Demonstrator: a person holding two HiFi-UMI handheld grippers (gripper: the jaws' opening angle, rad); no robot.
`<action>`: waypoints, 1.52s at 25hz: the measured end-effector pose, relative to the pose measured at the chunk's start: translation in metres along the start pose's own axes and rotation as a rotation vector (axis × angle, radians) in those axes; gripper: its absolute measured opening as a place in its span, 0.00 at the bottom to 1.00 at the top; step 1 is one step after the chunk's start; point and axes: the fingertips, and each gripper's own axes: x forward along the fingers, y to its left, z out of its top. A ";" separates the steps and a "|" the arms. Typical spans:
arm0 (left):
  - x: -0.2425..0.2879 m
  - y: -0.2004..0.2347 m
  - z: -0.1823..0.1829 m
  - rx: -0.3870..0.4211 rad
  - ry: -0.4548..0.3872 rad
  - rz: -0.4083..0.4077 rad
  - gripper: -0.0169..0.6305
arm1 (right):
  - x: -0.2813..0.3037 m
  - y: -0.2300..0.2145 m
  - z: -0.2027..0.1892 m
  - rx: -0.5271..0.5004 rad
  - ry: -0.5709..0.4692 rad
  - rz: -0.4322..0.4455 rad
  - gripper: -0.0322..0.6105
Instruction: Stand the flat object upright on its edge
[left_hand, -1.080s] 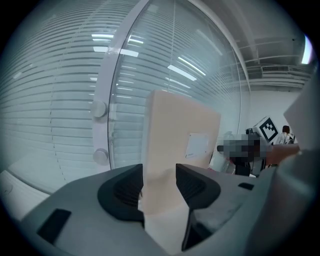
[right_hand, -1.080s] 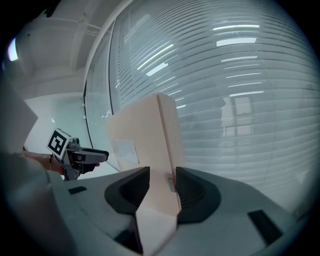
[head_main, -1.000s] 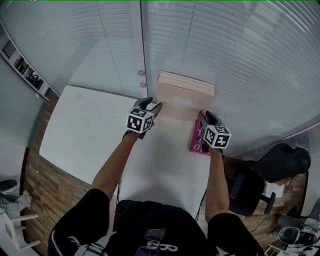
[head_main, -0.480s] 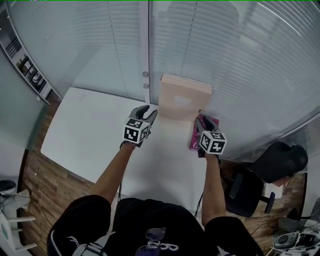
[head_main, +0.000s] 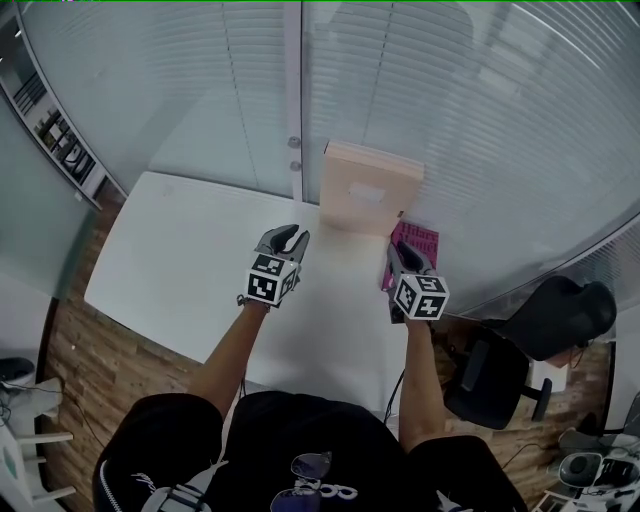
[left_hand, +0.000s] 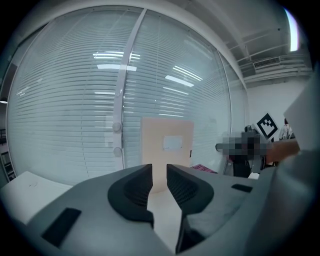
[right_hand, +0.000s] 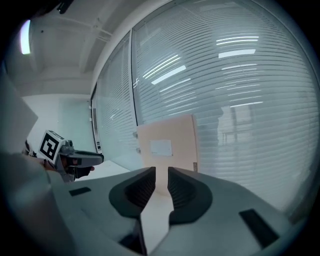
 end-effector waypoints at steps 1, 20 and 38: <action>-0.002 -0.002 -0.002 0.003 0.001 0.001 0.18 | -0.003 0.001 -0.002 -0.001 -0.004 -0.002 0.18; -0.039 -0.047 -0.030 -0.013 0.010 -0.004 0.06 | -0.047 0.020 -0.031 -0.067 0.011 -0.015 0.09; -0.062 -0.070 -0.038 -0.015 0.015 0.008 0.06 | -0.068 0.030 -0.044 -0.069 0.027 0.021 0.09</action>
